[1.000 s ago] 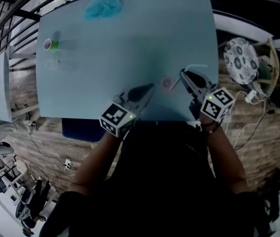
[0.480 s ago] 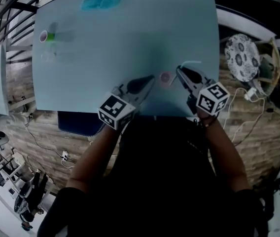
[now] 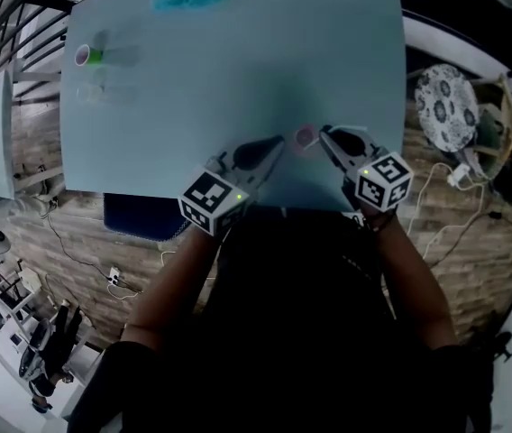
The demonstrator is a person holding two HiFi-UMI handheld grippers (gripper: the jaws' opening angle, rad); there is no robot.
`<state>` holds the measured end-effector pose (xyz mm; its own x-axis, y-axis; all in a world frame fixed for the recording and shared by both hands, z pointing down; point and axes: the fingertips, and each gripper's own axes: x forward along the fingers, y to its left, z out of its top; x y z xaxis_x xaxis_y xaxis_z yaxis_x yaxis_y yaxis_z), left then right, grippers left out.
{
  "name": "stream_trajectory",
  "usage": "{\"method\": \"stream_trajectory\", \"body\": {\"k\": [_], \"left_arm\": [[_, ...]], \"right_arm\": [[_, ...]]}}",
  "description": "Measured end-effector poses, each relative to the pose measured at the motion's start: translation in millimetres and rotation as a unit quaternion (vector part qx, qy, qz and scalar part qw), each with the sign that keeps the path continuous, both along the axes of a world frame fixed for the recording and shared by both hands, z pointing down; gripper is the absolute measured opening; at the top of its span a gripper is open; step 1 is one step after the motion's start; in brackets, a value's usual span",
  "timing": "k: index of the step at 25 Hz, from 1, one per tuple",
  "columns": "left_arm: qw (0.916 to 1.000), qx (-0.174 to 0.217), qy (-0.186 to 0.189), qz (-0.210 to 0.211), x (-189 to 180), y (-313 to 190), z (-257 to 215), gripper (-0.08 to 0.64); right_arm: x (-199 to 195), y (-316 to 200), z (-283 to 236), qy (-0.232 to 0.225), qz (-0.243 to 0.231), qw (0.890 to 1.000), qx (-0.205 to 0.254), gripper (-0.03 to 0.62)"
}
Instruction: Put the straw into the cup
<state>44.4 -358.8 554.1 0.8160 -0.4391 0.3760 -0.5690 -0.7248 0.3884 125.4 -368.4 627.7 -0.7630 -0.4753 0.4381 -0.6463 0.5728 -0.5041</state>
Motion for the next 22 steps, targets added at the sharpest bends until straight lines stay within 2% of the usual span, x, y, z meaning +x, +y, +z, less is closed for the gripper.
{"method": "stream_trajectory", "body": {"k": [10,22], "left_arm": [[0.9999,-0.002,0.005,-0.011,-10.4,4.3,-6.5,0.012],[0.9999,0.006,0.004,-0.007,-25.6,19.7,-19.0,0.012]], "right_arm": [[-2.1,12.6,18.0,0.034,-0.02,0.999,-0.014,0.035],[8.4,20.3,25.3,0.036,0.016,0.998,-0.041,0.12]]}}
